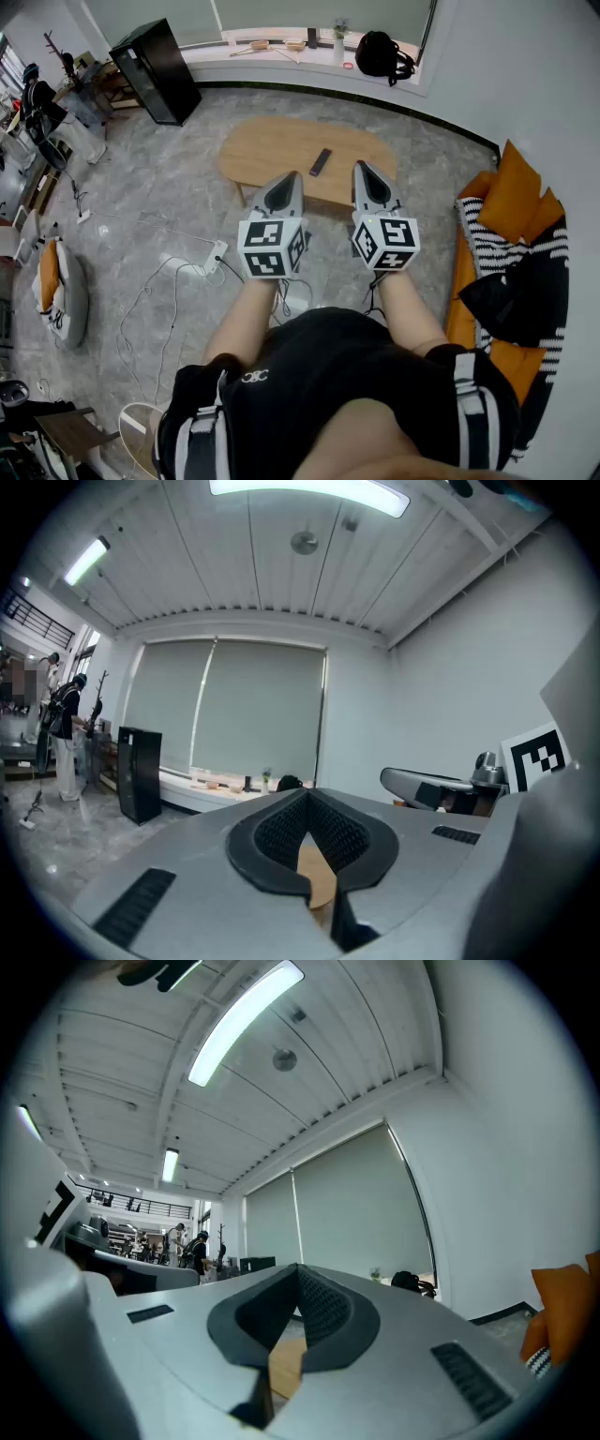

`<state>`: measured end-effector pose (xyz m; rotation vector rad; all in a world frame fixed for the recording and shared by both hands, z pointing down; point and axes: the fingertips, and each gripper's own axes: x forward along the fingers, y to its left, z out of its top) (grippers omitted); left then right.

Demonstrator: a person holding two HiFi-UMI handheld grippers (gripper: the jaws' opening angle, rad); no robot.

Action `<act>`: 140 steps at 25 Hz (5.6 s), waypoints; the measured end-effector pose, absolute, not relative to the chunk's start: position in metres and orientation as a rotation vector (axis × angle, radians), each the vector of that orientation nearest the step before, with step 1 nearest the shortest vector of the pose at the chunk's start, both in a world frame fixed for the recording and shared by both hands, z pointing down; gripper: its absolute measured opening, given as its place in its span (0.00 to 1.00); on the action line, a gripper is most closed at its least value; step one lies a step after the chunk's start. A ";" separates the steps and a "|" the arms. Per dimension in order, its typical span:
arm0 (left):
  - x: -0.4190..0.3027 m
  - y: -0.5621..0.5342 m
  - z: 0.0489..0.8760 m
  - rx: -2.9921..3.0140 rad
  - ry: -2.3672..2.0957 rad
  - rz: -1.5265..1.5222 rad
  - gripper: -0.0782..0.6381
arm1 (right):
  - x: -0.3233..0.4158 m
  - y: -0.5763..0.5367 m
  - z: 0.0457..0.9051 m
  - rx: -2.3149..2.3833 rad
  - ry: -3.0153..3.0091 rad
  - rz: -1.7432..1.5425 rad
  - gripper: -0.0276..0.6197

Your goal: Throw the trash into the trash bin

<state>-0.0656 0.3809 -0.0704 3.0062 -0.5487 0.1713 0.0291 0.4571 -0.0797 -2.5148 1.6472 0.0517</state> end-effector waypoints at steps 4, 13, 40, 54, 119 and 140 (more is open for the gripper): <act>-0.073 0.380 -0.070 3.014 -0.549 0.160 0.13 | 0.023 0.455 -0.076 -2.501 1.633 0.035 0.06; -0.106 0.357 -0.067 2.999 -0.562 0.142 0.13 | 0.001 0.433 -0.078 -2.520 1.596 0.038 0.06; -0.059 0.283 -0.040 2.979 -0.547 0.165 0.13 | 0.059 0.362 -0.062 -2.558 1.543 0.035 0.06; 0.084 0.173 -0.037 2.945 -0.708 0.199 0.13 | 0.212 0.241 -0.056 -2.486 1.648 -0.045 0.06; 0.231 -0.025 0.503 2.431 -0.509 0.952 0.13 | 0.368 0.045 0.528 -2.741 1.254 -1.157 0.22; 0.200 -0.035 0.520 2.410 -0.526 0.982 0.13 | 0.371 0.023 0.628 -2.755 1.111 -1.543 0.38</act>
